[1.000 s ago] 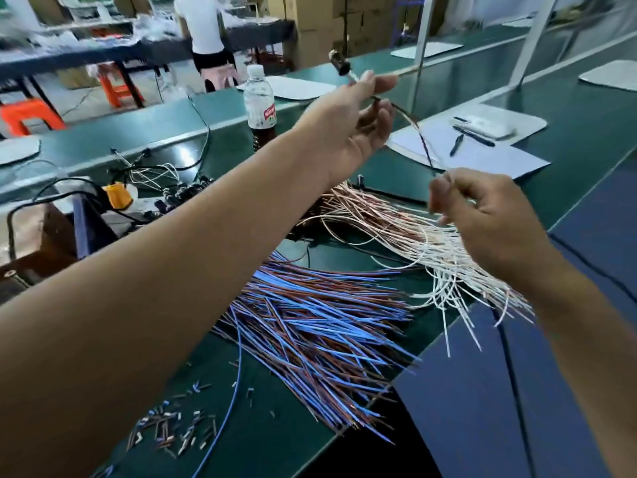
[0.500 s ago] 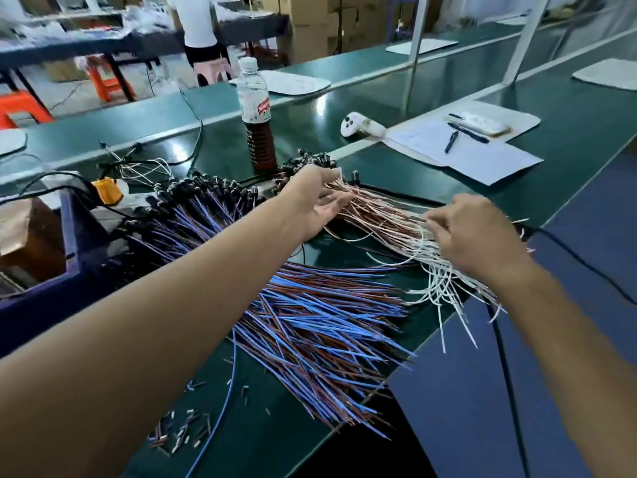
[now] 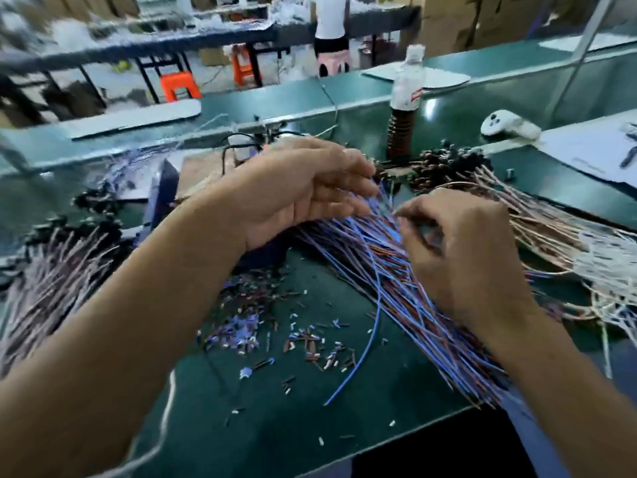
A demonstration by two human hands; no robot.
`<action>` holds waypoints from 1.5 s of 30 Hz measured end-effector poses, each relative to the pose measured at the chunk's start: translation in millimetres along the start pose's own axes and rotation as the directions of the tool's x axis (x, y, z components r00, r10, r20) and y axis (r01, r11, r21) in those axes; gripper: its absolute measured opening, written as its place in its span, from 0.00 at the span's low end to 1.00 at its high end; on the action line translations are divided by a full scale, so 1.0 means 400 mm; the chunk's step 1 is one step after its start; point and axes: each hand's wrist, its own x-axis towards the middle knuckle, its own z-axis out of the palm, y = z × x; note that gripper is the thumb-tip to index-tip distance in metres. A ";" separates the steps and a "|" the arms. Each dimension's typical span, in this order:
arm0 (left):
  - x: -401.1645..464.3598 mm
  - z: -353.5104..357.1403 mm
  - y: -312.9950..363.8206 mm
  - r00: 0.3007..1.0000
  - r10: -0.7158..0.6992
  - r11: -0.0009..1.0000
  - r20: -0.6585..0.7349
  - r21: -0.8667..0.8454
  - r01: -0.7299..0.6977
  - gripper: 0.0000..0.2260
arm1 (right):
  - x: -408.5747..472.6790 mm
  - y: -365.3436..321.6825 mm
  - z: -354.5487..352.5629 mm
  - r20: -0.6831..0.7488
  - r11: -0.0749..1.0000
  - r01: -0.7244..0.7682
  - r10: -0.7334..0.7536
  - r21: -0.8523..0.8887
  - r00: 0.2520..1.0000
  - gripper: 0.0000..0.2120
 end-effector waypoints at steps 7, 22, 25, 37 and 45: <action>-0.316 -0.358 -0.153 0.631 0.186 0.940 -0.753 0.322 0.108 0.12 | 0.017 -0.390 0.239 0.188 0.855 0.170 -0.294 0.489 0.937 0.05; -0.459 -0.569 -0.321 0.354 0.513 0.467 -0.782 0.600 0.649 0.07 | 0.065 -0.716 0.624 0.812 0.558 -0.714 0.118 0.422 0.572 0.08; -0.452 -0.553 -0.325 0.283 0.544 0.524 -0.790 0.583 0.621 0.06 | 0.046 -0.719 0.653 0.842 0.523 -0.765 0.152 0.375 0.517 0.07; -0.293 -0.618 -0.287 0.557 0.474 0.149 -0.682 0.686 0.713 0.07 | 0.025 -0.670 0.646 0.907 0.225 -0.901 0.120 0.371 0.403 0.13; -0.319 -0.593 -0.242 0.324 0.466 0.727 -0.823 0.565 0.390 0.04 | 0.011 -0.660 0.640 0.903 0.284 -0.871 0.039 0.401 0.429 0.10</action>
